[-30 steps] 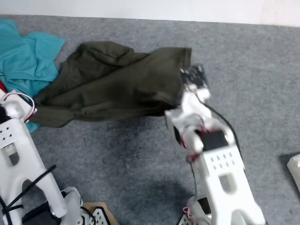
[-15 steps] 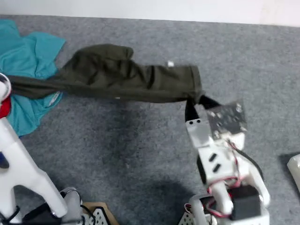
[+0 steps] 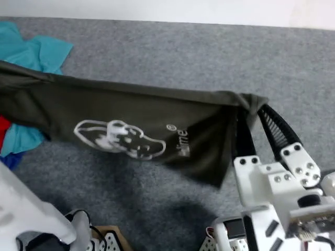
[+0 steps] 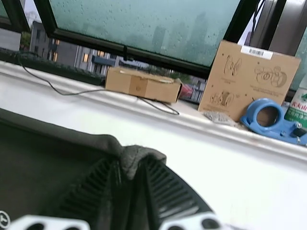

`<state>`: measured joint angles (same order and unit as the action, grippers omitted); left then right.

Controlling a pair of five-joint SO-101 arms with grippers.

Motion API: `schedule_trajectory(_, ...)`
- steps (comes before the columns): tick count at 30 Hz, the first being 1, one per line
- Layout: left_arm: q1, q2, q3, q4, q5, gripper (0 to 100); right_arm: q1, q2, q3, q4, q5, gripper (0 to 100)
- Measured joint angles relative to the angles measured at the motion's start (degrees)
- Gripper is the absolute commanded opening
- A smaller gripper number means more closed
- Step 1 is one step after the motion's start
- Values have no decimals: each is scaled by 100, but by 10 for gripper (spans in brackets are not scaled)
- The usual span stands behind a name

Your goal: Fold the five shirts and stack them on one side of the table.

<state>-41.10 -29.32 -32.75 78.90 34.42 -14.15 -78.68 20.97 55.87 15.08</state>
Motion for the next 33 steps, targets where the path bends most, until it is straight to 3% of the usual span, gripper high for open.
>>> schedule_trajectory(6,-9,-53,-774,387,0,6,35,9,-484,879,9,8)
schedule_trajectory(11,-536,-53,-870,431,44,6,53,9,-527,1424,202,8)
schedule_trajectory(17,-1064,-229,-870,431,791,6,316,9,-695,1468,273,8)
schedule_trajectory(21,-1125,-519,-870,431,914,6,387,9,-738,1389,290,8)
schedule_trajectory(33,-114,141,-229,141,941,6,404,26,835,-149,325,8)
